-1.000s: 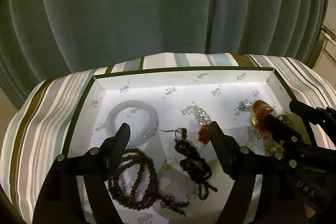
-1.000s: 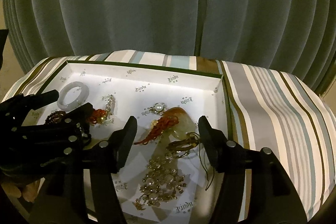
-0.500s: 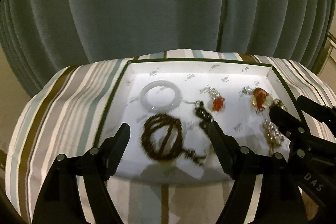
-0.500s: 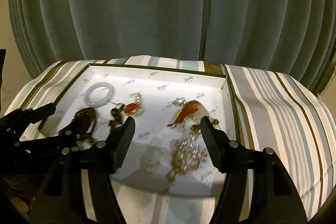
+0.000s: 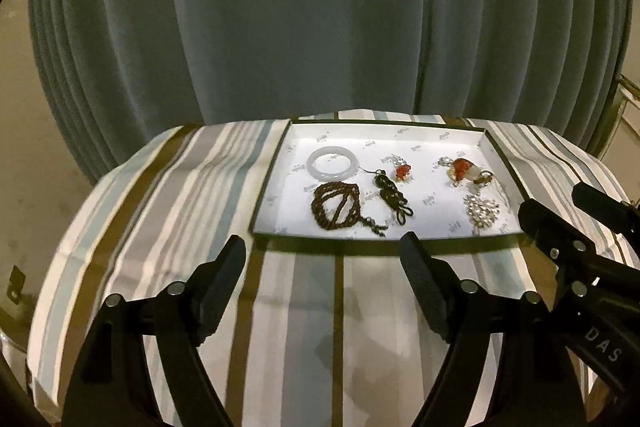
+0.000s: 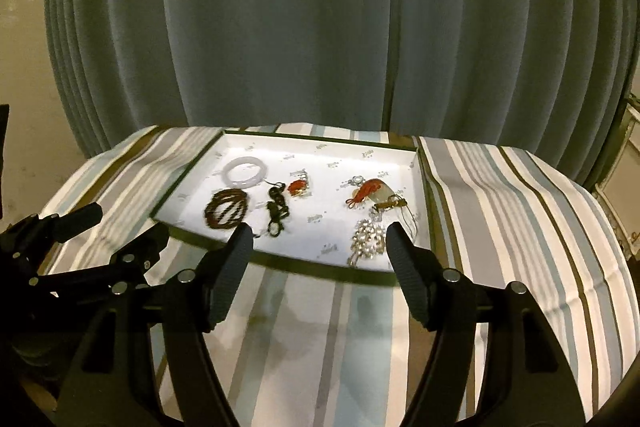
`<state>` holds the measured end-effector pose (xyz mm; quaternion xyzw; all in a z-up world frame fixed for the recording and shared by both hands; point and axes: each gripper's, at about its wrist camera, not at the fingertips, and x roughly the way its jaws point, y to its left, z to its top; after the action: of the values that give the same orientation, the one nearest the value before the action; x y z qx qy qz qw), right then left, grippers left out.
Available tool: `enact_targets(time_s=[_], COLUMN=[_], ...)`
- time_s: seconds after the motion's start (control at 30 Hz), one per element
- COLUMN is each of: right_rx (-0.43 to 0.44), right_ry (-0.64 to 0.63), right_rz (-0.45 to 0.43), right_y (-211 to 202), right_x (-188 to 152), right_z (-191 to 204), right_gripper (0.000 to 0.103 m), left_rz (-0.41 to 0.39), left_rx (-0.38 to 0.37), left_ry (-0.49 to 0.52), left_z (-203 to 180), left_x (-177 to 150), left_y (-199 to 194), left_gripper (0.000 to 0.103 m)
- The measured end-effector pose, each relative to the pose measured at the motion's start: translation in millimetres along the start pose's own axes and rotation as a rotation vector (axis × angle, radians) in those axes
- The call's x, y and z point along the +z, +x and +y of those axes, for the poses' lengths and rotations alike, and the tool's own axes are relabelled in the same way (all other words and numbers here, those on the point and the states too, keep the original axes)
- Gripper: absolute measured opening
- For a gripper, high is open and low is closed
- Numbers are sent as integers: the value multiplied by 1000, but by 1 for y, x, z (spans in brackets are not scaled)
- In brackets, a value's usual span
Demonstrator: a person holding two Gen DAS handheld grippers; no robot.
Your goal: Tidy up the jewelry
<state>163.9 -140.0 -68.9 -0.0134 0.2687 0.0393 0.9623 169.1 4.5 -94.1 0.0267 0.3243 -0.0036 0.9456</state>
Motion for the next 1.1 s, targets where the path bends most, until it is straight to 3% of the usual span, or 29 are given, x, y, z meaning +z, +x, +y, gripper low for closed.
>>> enact_targets(time_s=[0.43,1.1], right_rx=[-7,-12], right_ry=[-13,-8], right_rz=[-83,-141], right_y=[-85,-125], right_x=[-28,-34], right_z=[10,9], right_gripper=[76,76], left_rz=[-90,-141], left_rx=[4,7], left_ry=[-5,-1], left_z=[2,-3], left_x=[-22,-30], left_y=[-80,-120], left_gripper=[82,82])
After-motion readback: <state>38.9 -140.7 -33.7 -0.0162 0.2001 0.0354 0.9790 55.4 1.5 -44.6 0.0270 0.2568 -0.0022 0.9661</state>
